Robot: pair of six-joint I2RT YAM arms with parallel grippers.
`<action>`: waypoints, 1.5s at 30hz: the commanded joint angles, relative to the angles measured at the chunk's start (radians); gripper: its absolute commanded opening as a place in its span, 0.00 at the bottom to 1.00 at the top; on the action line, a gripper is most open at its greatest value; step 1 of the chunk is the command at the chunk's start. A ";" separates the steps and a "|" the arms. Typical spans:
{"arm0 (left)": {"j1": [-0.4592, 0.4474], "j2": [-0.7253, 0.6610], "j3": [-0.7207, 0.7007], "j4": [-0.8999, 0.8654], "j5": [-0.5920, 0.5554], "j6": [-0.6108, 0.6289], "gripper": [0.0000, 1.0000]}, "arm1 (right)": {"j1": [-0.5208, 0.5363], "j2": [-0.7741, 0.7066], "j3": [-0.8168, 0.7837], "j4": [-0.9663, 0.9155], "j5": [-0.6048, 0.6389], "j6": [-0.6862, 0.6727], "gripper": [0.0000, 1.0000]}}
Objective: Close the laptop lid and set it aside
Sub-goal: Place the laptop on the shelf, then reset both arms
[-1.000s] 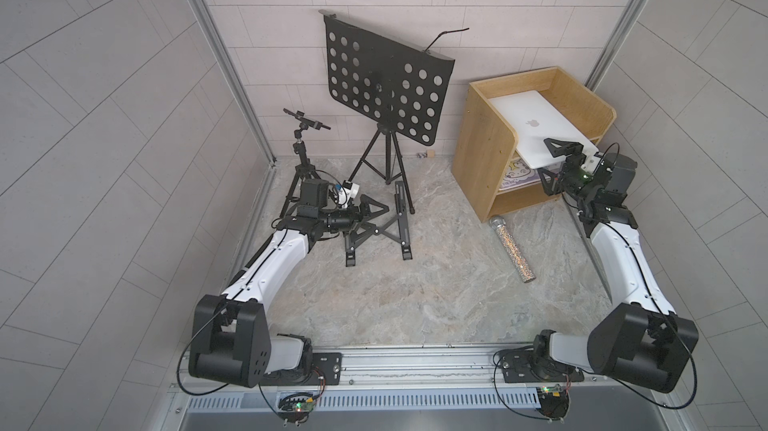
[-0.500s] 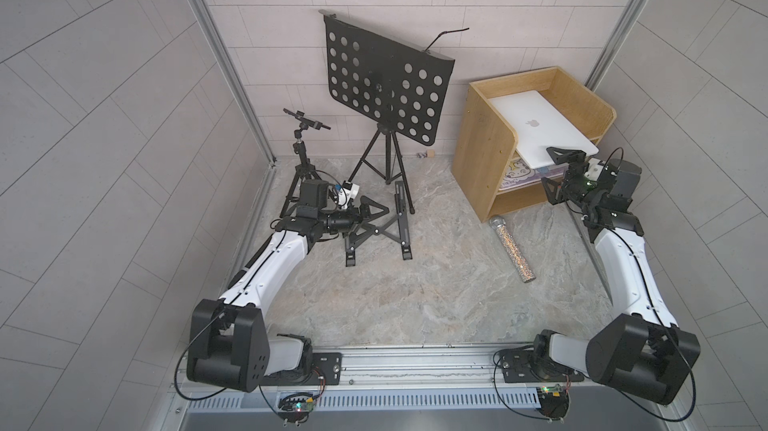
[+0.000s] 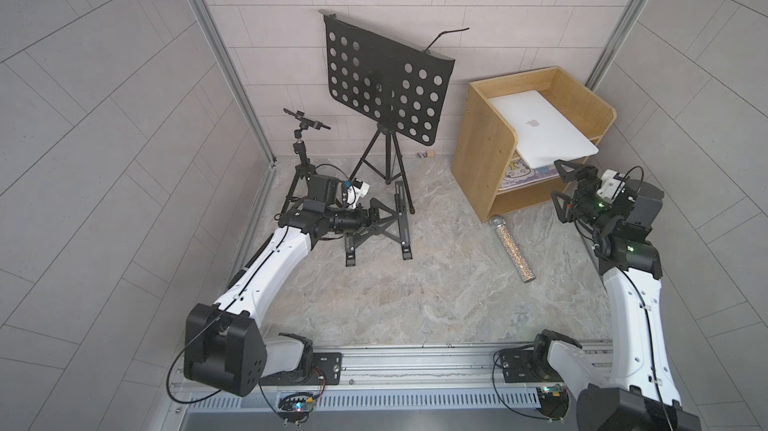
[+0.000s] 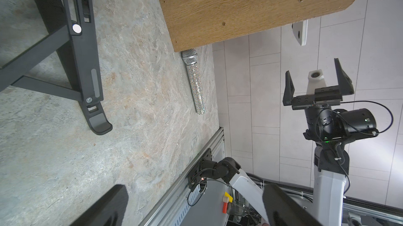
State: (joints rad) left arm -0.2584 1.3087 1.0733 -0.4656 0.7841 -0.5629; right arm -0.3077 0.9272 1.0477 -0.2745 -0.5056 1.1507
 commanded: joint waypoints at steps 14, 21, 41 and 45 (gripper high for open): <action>-0.139 -0.035 0.191 -0.212 -0.143 0.128 1.00 | -0.001 -0.294 0.040 -0.410 -0.019 -0.205 1.00; -0.251 -0.075 0.284 -0.329 -0.355 0.227 1.00 | 0.044 -0.341 0.105 -0.535 0.013 -0.384 1.00; -0.294 -0.178 0.111 -0.447 -0.870 0.538 1.00 | 0.157 -0.337 -0.074 -0.535 0.478 -0.738 1.00; -0.294 -0.190 0.060 -0.436 -0.953 0.579 1.00 | 0.180 -0.372 -0.217 -0.382 0.602 -0.816 1.00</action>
State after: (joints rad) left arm -0.5503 1.1477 1.1549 -0.8944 -0.0830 -0.0433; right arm -0.1398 0.5819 0.9035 -0.7769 -0.0395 0.4221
